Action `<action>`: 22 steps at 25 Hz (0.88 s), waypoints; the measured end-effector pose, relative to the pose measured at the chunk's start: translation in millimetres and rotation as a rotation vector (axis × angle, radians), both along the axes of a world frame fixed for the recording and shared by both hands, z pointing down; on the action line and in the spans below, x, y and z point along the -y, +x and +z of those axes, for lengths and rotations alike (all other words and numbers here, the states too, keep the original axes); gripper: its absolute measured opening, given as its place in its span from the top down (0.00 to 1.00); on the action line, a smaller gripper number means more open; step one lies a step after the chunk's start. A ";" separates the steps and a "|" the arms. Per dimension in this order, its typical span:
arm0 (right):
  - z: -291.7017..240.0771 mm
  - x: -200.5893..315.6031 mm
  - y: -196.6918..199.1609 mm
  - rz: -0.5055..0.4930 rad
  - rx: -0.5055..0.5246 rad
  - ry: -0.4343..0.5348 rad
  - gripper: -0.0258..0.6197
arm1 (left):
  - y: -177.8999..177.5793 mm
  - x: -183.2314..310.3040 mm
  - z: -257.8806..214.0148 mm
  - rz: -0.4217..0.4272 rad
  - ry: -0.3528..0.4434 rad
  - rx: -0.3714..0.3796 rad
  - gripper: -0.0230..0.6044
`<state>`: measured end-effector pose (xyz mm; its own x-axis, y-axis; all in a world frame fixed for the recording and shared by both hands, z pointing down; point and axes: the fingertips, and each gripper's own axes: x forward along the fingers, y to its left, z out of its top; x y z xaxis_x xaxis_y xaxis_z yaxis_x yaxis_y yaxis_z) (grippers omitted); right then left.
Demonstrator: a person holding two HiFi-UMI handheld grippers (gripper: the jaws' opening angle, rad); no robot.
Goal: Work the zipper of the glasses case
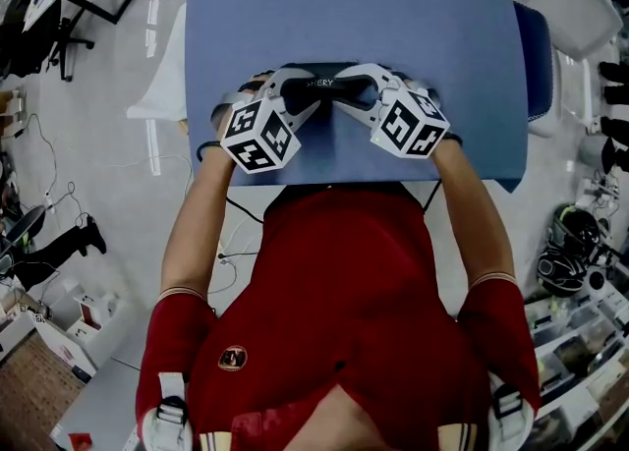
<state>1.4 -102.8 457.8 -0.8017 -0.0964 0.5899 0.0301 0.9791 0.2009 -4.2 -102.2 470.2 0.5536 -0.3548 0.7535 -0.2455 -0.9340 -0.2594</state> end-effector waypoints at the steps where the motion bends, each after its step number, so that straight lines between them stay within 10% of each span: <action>1: -0.3 0.9 0.4 -0.010 0.001 0.001 0.77 | -0.1 0.7 0.4 -0.003 0.002 0.005 0.77; 13: 3.3 73.4 65.3 -0.113 -0.059 -0.007 0.80 | 4.7 9.6 -0.5 -0.069 0.022 -0.033 0.77; 22: 40.2 83.2 60.3 -0.482 -0.208 0.099 0.81 | 7.2 12.2 1.7 -0.070 0.010 -0.028 0.77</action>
<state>61.6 -186.0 498.0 -0.6356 0.1907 0.7481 0.5210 0.8210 0.2334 3.0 -114.4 471.8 0.5480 -0.4004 0.7345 -0.3172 -0.9119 -0.2604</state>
